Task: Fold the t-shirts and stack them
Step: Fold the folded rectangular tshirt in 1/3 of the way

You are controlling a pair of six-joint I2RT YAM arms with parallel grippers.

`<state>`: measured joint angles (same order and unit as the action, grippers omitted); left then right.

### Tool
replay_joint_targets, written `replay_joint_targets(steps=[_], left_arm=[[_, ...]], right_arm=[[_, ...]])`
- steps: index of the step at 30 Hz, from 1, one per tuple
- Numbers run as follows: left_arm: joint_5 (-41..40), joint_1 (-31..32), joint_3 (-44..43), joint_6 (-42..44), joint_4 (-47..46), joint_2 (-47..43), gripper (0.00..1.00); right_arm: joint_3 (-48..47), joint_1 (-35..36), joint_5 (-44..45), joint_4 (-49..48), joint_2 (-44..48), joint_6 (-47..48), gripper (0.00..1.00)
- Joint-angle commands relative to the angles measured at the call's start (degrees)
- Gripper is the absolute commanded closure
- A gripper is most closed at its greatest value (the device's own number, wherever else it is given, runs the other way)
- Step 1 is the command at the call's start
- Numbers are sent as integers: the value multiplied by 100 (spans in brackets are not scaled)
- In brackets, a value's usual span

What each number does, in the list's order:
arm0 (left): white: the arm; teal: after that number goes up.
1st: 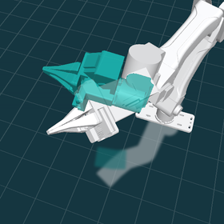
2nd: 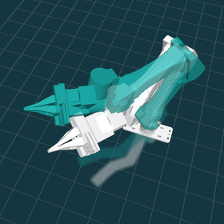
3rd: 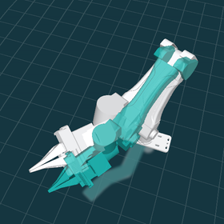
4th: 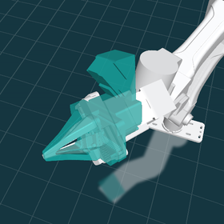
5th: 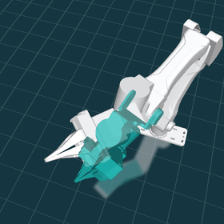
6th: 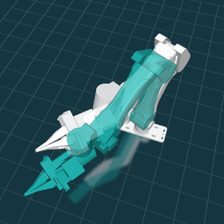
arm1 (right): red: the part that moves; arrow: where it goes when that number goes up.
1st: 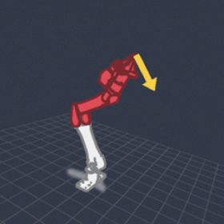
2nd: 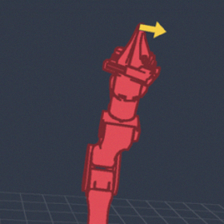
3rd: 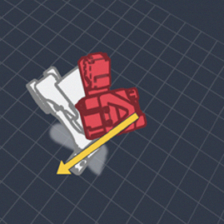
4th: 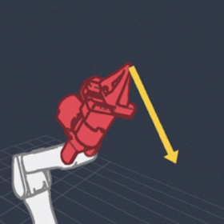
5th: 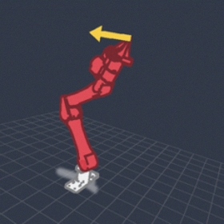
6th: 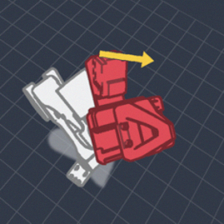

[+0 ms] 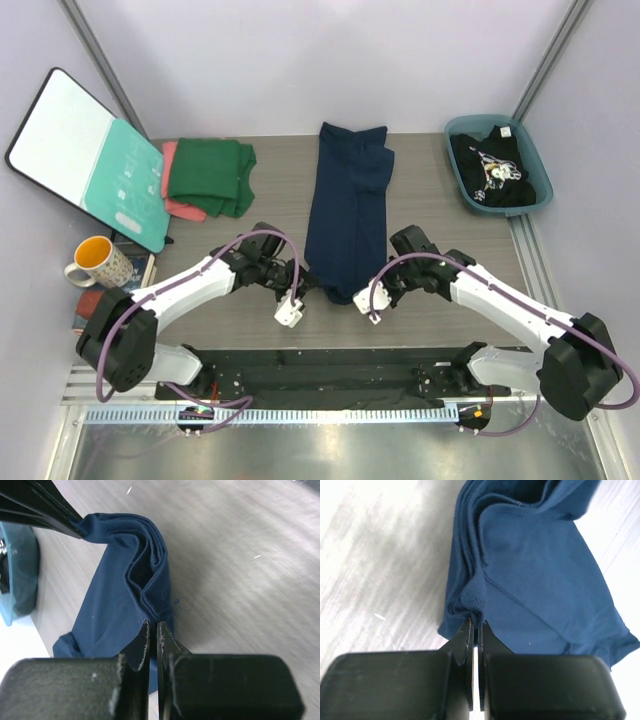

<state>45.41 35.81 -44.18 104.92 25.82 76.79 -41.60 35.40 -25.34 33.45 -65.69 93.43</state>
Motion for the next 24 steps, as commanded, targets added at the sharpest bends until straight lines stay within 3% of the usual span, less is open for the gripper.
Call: replay_joint_targets(steps=[1,12,24], left_arm=[[-93,-109,-319,-393,-516,387,100],[-111,-681,-1047,-560,-1377,1495,100],[-348,-918,-2410,-1018,-2318,2963,87]], right_arm=[[-383,-138,328,-181,-224,-158,99],[-1095,-771,504,-541,-1199,246,99],[-2035,-1360,223,-928,-2500,562,99]])
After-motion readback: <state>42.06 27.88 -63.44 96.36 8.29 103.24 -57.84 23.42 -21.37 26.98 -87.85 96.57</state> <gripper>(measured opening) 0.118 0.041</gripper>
